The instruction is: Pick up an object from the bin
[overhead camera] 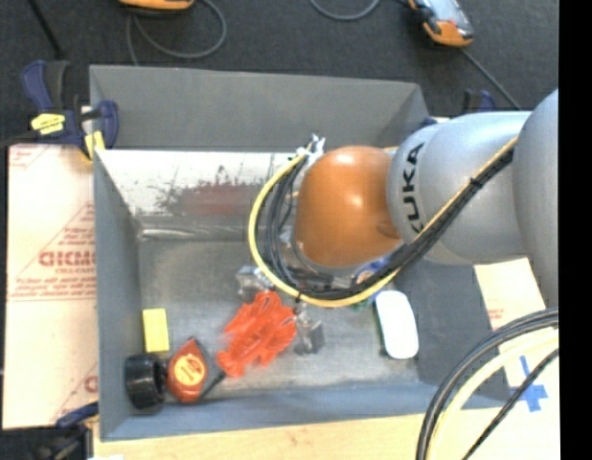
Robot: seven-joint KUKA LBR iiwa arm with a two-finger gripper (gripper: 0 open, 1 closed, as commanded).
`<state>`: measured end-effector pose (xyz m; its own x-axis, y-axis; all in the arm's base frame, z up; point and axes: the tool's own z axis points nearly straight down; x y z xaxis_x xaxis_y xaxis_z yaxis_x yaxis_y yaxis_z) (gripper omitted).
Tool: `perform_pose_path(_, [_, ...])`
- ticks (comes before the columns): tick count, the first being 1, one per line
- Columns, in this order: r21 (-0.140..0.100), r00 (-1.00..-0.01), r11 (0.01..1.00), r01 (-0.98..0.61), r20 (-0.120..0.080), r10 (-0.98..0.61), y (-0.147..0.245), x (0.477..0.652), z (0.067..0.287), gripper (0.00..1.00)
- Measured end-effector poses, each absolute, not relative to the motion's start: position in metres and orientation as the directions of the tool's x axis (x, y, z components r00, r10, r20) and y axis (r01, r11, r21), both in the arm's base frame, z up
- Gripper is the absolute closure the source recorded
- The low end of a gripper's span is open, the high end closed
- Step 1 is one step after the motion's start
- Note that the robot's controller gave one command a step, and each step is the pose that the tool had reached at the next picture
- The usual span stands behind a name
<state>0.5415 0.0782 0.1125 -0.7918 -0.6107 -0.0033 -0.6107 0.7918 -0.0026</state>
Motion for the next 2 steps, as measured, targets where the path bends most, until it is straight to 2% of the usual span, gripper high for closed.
perform_pose_path(1, [-0.001,-0.55,0.55,-0.835,-0.001,-0.835,0.081,0.541,0.084,0.0])
perform_pose_path(2, [-0.003,-0.454,0.454,-0.891,-0.005,-0.891,0.101,0.545,0.071,1.0])
